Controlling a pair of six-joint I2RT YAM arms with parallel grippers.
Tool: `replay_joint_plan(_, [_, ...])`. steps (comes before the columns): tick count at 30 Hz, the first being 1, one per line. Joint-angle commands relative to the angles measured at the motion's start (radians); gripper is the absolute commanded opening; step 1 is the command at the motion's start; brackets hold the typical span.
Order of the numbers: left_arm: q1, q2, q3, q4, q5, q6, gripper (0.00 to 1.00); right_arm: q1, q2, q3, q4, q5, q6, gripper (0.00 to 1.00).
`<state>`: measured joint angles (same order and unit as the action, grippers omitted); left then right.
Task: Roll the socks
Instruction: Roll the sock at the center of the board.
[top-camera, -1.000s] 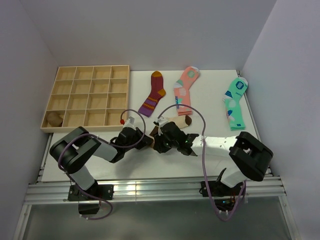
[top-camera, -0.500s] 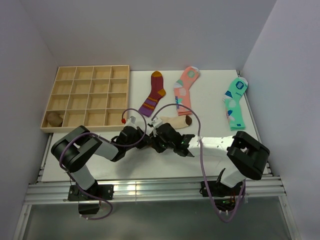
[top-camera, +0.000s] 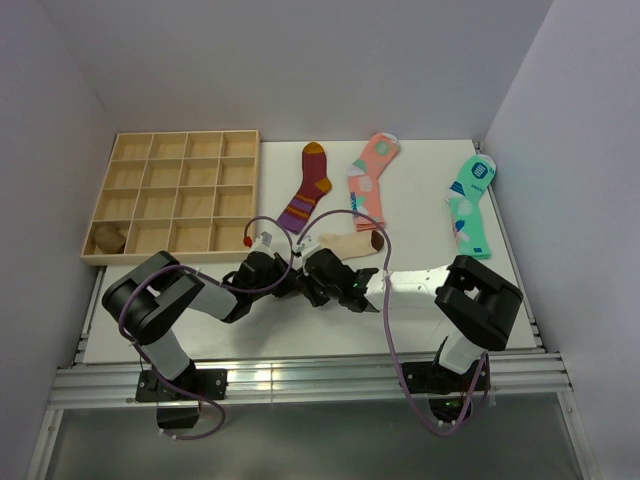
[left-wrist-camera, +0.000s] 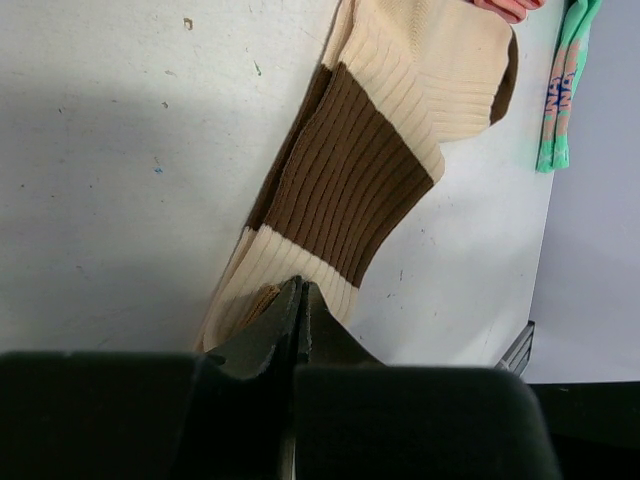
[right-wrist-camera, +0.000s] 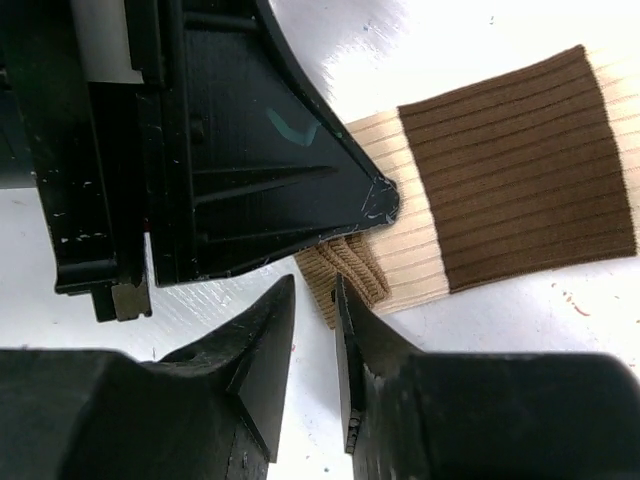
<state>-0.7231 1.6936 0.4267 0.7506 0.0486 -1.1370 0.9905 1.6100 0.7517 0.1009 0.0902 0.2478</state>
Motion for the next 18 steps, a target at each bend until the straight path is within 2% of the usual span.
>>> replay_joint_plan(1, [0.001, 0.012, 0.009, -0.060, 0.008, 0.042, 0.04, 0.010, 0.008, 0.040, -0.024, 0.051, -0.013, 0.31])
replay_joint_plan(6, [0.001, 0.011, 0.011, -0.065, 0.008, 0.043, 0.04, 0.011, 0.025, 0.051, -0.058, 0.031, -0.010, 0.42])
replay_joint_plan(18, [0.002, 0.009, 0.023, -0.091, 0.010, 0.060, 0.04, 0.043, 0.038, 0.093, -0.142, 0.114, -0.024, 0.43])
